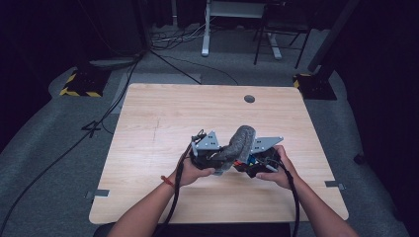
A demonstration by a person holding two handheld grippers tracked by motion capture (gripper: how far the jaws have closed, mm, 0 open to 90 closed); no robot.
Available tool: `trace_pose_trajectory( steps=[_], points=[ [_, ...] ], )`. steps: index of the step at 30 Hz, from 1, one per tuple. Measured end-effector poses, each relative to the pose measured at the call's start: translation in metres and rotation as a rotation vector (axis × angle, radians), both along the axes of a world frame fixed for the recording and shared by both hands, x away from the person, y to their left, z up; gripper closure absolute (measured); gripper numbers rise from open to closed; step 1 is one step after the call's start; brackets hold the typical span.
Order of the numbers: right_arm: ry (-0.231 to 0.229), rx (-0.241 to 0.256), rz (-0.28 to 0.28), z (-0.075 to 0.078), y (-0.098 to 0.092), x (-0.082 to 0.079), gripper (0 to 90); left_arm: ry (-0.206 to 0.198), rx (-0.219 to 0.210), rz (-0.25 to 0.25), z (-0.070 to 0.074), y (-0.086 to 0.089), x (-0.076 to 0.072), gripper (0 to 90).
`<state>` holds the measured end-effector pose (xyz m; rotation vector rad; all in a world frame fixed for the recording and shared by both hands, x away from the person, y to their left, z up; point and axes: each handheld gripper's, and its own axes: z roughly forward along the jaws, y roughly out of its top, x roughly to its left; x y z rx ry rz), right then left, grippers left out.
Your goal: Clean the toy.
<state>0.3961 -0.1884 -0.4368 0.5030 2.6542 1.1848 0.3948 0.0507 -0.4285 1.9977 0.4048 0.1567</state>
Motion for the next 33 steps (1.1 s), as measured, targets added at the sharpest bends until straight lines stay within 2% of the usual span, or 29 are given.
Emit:
trace_pose_trajectory(
  steps=[3,6,8,11,12,14,16,19,20,22,23,24,26,30,33],
  points=[
    [-0.011,-0.008,0.025,0.003,0.004,-0.006,33.6,0.025,0.021,0.024,-0.005,0.002,0.005,71.1],
    [-0.015,0.002,0.021,0.006,0.001,-0.005,33.6,0.041,0.048,0.011,-0.007,0.001,0.007,71.1],
    [-0.014,0.015,0.007,0.007,-0.004,-0.003,33.6,0.04,0.052,-0.025,-0.007,0.0,0.005,71.0],
    [-0.021,0.014,-0.021,0.007,-0.011,0.0,33.6,0.017,0.005,-0.095,-0.002,0.001,0.0,71.1],
    [-0.015,0.017,-0.029,0.006,-0.013,0.002,33.6,0.005,0.006,-0.1,0.0,0.0,-0.002,71.0],
    [-0.01,0.013,-0.034,0.004,-0.014,0.004,33.7,-0.026,0.021,-0.081,0.004,-0.003,-0.005,70.9],
    [-0.004,0.011,-0.02,0.002,-0.011,0.003,33.7,-0.039,0.028,-0.046,0.004,-0.004,-0.006,70.9],
    [-0.002,0.006,0.025,0.002,-0.001,-0.004,33.6,-0.014,0.028,0.005,0.001,0.0,0.001,70.8],
    [-0.014,-0.001,0.034,0.002,0.002,-0.006,33.6,-0.009,0.041,0.023,-0.001,0.001,0.003,70.9],
    [-0.019,0.01,0.045,0.006,0.005,-0.009,33.6,0.011,0.046,0.03,-0.004,0.004,0.006,70.9],
    [-0.022,0.014,0.048,0.007,0.005,-0.01,33.6,0.008,0.067,0.037,-0.005,0.004,0.006,70.9],
    [-0.027,0.019,0.046,0.008,0.004,-0.01,33.6,0.01,0.084,0.035,-0.006,0.004,0.007,70.9],
    [-0.02,0.036,0.038,0.009,0.001,-0.008,33.6,0.016,0.087,0.019,-0.007,0.003,0.006,70.9],
    [-0.027,0.033,0.005,0.009,-0.007,-0.003,33.6,0.007,0.099,-0.024,-0.006,0.001,0.004,70.9],
    [-0.026,0.054,-0.018,0.011,-0.015,0.001,33.6,-0.002,0.142,-0.014,-0.007,-0.001,0.003,70.9]
  ],
)
